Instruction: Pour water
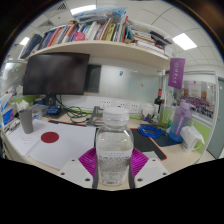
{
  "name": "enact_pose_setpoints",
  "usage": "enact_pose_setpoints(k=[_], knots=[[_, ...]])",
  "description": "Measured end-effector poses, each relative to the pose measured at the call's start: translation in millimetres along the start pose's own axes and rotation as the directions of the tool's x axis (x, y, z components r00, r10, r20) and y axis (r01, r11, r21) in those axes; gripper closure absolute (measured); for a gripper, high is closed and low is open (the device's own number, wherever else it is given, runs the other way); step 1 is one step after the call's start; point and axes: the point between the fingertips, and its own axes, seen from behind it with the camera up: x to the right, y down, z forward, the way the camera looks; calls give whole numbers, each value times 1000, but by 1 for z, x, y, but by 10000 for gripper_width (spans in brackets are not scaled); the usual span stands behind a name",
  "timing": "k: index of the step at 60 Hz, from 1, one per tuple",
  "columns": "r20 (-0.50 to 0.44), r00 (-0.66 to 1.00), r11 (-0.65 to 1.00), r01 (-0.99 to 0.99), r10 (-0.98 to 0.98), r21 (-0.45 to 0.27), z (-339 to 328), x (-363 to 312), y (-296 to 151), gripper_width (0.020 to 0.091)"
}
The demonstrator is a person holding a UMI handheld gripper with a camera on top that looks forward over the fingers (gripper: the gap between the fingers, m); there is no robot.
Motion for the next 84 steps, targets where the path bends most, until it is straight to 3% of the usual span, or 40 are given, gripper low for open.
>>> enact_pose_setpoints(k=[16,33,44,53,67,78,84], knots=[[-34,999,999,21,-23,-50,2,2,-13,704],[40,898,888,440,-439,-133,40,-53,-92,705],[82,597,591,802,-798,-86,70,-128,-126,704],[105,311,312,950,-945,-9,83,-196,-139,704],[65,-51,-43,992,-997,119,93,-280,-151,706],[-31,-353,-354,930,-935,97,103,-303,-163,705],[-39,-429,-431,898,-903,94,103,-310,-160,705]])
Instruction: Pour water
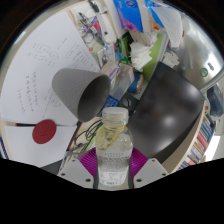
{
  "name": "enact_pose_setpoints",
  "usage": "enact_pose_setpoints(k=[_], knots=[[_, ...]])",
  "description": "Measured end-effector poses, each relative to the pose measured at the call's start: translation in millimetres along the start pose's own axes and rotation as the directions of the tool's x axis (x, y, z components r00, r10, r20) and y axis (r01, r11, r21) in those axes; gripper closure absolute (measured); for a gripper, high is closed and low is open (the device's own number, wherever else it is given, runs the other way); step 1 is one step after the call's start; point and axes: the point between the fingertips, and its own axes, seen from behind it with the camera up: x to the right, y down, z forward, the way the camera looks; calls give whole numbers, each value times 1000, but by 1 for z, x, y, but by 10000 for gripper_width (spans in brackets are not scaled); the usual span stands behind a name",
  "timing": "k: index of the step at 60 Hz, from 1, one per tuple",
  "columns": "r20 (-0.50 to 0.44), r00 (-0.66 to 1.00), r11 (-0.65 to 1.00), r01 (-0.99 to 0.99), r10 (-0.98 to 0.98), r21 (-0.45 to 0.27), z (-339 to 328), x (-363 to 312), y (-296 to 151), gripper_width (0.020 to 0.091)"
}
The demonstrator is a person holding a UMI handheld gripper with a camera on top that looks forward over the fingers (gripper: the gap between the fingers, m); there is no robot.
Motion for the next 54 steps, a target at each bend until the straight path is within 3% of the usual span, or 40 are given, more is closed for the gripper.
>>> enact_pose_setpoints(k=[8,14,25,31,39,54], knots=[[25,997,997,79,-78,-27,1,-5,2,704],[21,999,999,27,-27,-17,-1,-5,2,705],[116,920,926,-377,373,11,-11,-8,8,703],[141,741,745,-666,657,34,-21,4,13,694],[146,409,405,-913,901,54,-29,15,25,693],[232,-218,-219,-976,948,-22,-24,-32,28,694]])
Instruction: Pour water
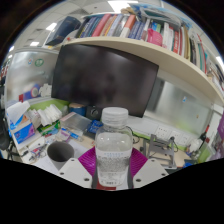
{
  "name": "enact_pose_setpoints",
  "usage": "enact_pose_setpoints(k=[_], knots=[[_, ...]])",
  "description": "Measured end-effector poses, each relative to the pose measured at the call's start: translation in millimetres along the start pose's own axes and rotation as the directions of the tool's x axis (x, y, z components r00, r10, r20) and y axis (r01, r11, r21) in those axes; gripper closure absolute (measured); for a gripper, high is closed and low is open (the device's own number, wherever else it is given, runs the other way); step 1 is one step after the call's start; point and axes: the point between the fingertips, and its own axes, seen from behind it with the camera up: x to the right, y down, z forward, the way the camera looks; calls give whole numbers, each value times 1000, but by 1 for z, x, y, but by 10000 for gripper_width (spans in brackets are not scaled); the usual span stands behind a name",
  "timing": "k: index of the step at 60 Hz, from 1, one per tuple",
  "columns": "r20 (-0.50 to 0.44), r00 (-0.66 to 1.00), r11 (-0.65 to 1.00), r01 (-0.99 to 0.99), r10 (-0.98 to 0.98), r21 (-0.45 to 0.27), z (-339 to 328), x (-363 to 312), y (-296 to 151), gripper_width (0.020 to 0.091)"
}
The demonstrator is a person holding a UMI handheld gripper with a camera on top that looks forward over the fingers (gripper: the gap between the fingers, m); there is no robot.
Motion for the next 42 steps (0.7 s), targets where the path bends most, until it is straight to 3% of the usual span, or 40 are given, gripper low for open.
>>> enact_pose_setpoints(k=[14,30,42], knots=[[3,989,987,-149,149,66,9,-4,40,694],[2,973,972,-229,229,60,27,-11,77,689],[-11,978,974,-208,210,89,27,-8,75,667]])
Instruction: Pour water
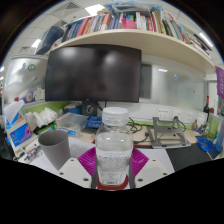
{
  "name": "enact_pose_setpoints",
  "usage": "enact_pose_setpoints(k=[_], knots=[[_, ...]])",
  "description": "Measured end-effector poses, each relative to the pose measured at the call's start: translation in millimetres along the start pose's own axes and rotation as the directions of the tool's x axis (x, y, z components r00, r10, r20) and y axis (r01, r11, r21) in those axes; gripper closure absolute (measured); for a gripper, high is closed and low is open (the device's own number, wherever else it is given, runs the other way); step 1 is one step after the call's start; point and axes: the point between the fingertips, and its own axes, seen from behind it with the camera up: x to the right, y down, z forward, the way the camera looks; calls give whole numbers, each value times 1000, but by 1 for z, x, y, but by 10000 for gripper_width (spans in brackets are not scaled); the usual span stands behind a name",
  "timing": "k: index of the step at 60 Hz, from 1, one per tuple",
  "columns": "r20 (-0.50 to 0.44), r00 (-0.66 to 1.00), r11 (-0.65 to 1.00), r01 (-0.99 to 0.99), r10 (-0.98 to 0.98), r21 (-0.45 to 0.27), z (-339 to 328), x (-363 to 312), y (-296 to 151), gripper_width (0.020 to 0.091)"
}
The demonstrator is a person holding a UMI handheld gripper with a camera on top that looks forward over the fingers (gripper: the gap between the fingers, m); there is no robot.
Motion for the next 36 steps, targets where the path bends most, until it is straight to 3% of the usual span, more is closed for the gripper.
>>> enact_pose_setpoints(k=[9,17,19,28,36], knots=[[-8,1000,1000,8,-9,-19,-1,1,2,555],[-36,999,996,21,-24,-89,-13,8,17,290],[-53,998,994,20,-26,-105,-19,12,20,256],[-120,993,984,-44,23,-173,-70,24,26,252],[-196,975,970,-145,106,-196,-122,31,0,252]])
